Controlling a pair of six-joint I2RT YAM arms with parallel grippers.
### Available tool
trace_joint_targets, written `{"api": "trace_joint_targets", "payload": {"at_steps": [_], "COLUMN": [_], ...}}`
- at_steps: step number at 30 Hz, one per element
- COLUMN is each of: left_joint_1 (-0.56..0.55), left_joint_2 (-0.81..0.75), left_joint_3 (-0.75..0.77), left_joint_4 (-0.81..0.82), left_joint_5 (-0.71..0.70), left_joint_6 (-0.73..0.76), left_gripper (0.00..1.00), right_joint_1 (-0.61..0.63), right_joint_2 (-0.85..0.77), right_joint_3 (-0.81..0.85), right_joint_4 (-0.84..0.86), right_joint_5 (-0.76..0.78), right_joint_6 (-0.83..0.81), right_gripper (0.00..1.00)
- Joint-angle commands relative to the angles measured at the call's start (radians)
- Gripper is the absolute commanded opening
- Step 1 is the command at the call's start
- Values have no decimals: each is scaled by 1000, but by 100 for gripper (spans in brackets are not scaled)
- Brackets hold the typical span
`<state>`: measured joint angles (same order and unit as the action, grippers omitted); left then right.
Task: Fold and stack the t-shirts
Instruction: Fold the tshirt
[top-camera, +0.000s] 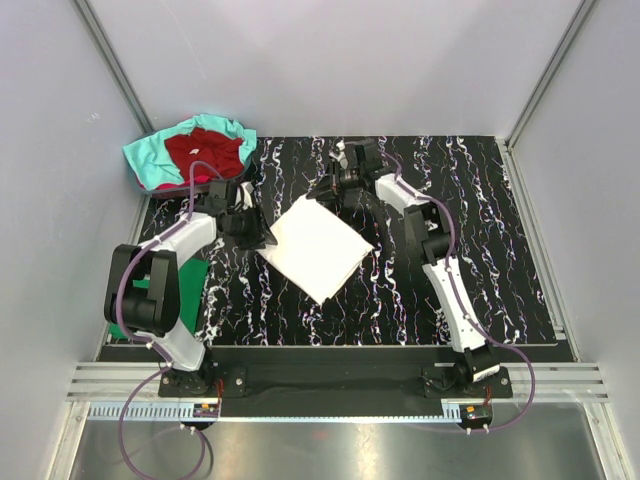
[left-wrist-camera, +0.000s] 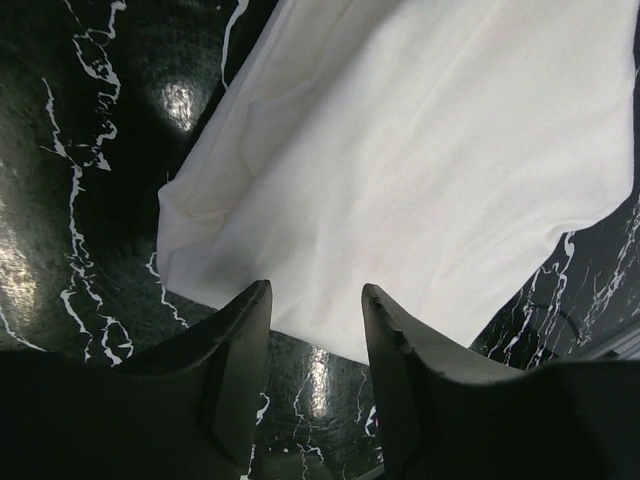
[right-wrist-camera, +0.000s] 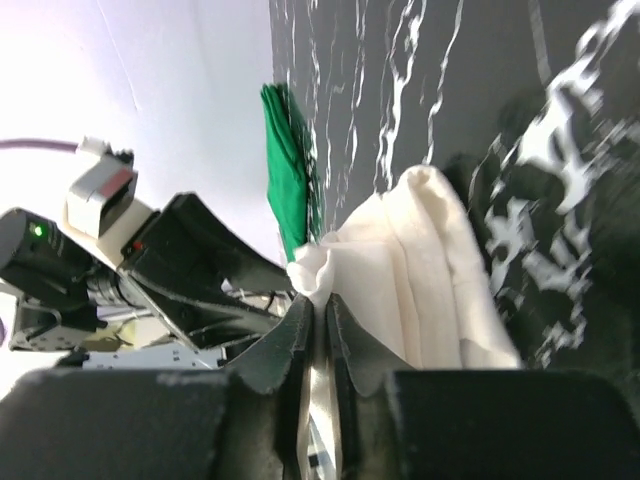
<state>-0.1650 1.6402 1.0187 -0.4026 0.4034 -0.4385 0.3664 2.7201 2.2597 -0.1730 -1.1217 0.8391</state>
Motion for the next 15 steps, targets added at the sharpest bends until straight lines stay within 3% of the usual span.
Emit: {"api": "trace_joint_targets", "payload": {"at_steps": [1,6,15], "left_joint_1": [9,12,15], "left_joint_2": [-11,21,49], "left_joint_3": [33,43,110], "left_joint_4": [-16,1,-11], "left_joint_5": [-55,-57,-38], "left_joint_6": [37,40,55], "left_gripper": [46,45,45], "right_joint_1": [0,-4,-37], "right_joint_2": [72,139,78], "right_joint_3": [69,130,152], "right_joint_4": [141,127,4], "right_joint_5": [-29,-24,10], "right_joint_6": [124,127,78], "right_gripper": [18,21,50]}}
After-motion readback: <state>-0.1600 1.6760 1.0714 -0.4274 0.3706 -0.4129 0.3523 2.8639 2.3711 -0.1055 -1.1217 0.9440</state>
